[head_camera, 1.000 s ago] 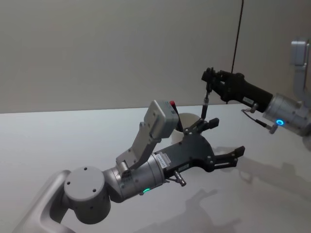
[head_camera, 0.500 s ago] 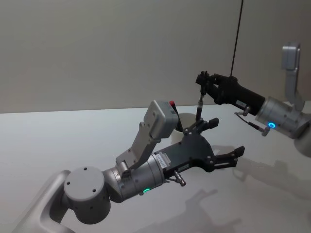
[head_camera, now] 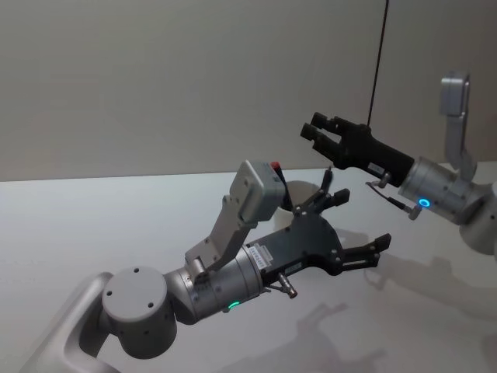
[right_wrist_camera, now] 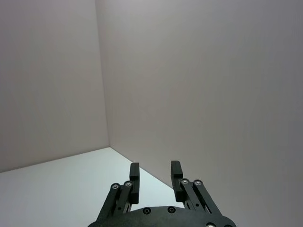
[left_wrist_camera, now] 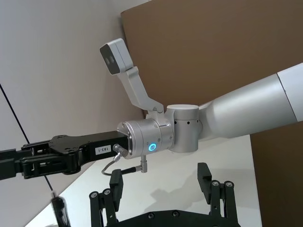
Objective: Place the pen into the pen holder.
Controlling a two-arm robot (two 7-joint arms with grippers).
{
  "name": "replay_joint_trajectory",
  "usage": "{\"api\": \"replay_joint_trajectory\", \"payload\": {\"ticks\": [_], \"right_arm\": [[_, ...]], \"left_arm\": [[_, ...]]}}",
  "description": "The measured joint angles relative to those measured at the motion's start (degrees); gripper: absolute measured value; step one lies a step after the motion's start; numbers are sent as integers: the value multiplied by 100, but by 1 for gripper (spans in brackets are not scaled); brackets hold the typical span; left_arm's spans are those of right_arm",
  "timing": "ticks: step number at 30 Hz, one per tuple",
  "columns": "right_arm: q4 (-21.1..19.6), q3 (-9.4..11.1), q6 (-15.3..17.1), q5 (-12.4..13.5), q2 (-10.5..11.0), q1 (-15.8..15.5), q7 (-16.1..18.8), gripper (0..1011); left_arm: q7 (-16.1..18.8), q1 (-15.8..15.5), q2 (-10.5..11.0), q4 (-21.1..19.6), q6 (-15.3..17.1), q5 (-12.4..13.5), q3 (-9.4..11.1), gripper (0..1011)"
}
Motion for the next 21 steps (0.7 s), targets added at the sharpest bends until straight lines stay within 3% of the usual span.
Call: {"api": "replay_joint_trajectory", "payload": {"ticks": [14,21], "right_arm": [[267,24,-133,-78,-87,132,16,809],[99,83,-119,-145,-42,74,-50,997]], "left_arm": [[0,0,0,0,0,0,0,1004],[0,0,0,0,0,0,0,1004]]}}
